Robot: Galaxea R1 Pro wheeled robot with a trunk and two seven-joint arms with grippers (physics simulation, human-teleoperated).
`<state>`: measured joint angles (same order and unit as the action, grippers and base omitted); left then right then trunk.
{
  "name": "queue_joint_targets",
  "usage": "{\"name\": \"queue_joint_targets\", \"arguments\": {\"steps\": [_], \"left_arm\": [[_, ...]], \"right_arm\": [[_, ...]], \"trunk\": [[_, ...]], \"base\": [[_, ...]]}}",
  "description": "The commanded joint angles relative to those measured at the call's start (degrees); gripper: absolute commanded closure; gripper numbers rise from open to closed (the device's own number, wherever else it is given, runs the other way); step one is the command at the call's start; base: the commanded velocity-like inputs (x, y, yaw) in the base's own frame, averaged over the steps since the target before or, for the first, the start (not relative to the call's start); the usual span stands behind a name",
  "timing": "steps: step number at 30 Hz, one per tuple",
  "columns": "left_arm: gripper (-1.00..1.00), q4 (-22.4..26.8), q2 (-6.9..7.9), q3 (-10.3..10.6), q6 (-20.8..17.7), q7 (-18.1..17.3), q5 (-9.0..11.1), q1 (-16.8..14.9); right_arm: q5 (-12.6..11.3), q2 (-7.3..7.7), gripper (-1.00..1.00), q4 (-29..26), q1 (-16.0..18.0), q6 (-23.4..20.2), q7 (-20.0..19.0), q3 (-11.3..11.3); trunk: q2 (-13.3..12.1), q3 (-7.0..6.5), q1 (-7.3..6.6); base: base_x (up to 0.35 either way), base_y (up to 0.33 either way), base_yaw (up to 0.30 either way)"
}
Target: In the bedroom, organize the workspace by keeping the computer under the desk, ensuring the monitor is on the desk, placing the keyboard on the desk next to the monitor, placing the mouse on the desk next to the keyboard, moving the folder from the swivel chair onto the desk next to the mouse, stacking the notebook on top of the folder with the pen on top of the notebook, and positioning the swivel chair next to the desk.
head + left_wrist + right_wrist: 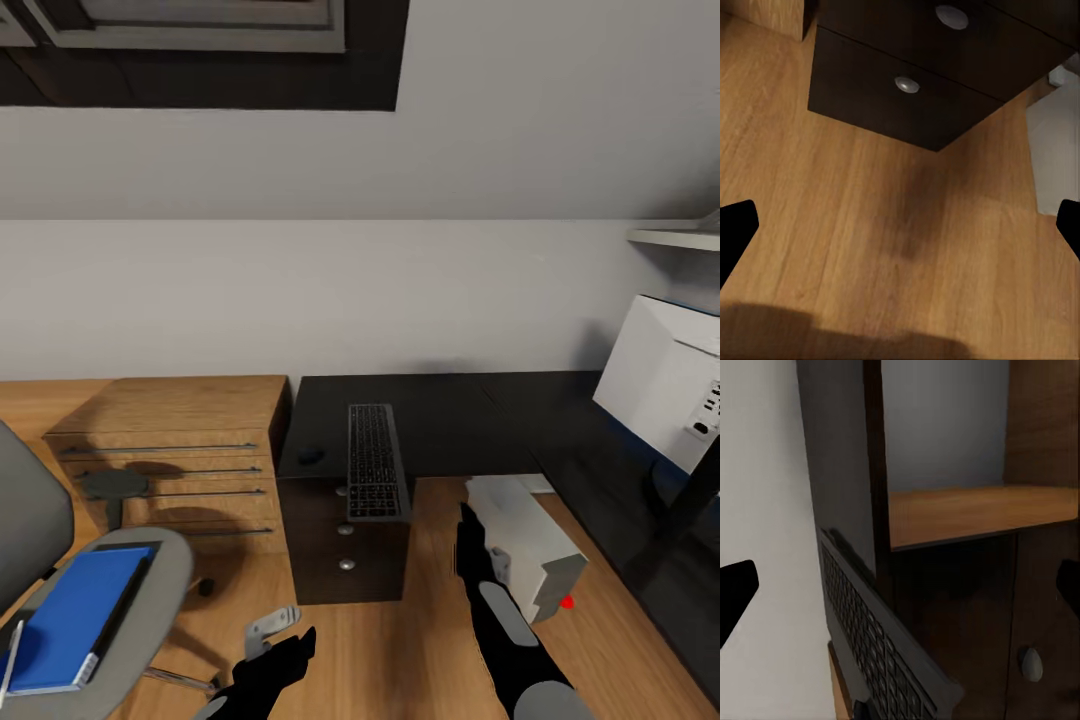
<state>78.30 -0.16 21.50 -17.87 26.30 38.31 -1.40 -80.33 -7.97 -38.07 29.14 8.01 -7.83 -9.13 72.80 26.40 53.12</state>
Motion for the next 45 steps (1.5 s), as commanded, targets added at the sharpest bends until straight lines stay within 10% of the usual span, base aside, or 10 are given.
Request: {"name": "queue_joint_targets", "arguments": {"steps": [1, 14, 16, 32, 33, 37, 38, 45], "left_arm": [[-1.00, 0.08, 0.03, 0.05, -0.18, 0.44, 0.52, -0.06], [-1.00, -0.22, 0.50, -0.15, -0.22, 0.44, 1.15, -0.01], [-1.00, -5.10, 2.75, -0.06, -0.30, 0.43, 1.29, 0.15], [-1.00, -16.88, 3.59, 4.34, 1.31, 0.48, -2.89, 0.24], [-1.00, -20.65, 3.61, 4.40, 3.15, 0.29, -3.27, 0.23], [-1.00, -23.60, 3.54, 4.55, 4.16, 0.26, -3.43, 0.23], [-1.00, -25.04, 3.44, 4.60, 4.72, 0.25, -3.52, 0.22], [-1.00, -25.82, 3.34, 4.60, 4.86, 0.32, -3.59, 0.25]], "right_arm": [[-0.58, 0.06, -1.00, -0.03, 0.04, 0.09, -0.40, -1.09], [-0.53, 0.31, -1.00, -0.63, 0.04, 0.07, -0.47, -3.31], [-0.32, 0.35, -1.00, -0.66, 0.04, 0.11, -0.71, -3.29], [2.44, 1.48, -1.00, 0.47, -4.14, 0.54, -2.15, -3.27], [9.11, 3.34, -1.00, 4.27, -6.17, 0.64, -2.34, -3.26], [17.55, 4.70, -1.00, 8.29, -6.48, 0.83, -3.22, -3.22], [34.05, 5.56, -1.00, 16.46, -6.62, 10.01, -3.49, -3.03], [48.46, 5.60, -1.00, 27.20, -6.64, 28.68, -3.36, -2.96]], "trunk": [[0.04, 0.06, 0.00], [-0.77, -0.30, -0.44], [-1.57, -0.66, -0.88], [-7.98, -3.53, -4.39], [-8.39, -3.71, -4.61], [-9.99, -4.43, -5.49], [-10.39, -4.61, -5.71], [-13.20, -5.86, -7.25]], "base": [[-0.001, -0.096, 0.000], [0.000, -0.028, 0.000], [0.000, -0.001, 0.000], [-0.016, 0.000, 0.000], [-0.315, 0.000, 0.000], [-0.326, 0.000, 0.000], [-0.336, -0.015, 0.000], [-0.318, -0.128, 0.000]]}}
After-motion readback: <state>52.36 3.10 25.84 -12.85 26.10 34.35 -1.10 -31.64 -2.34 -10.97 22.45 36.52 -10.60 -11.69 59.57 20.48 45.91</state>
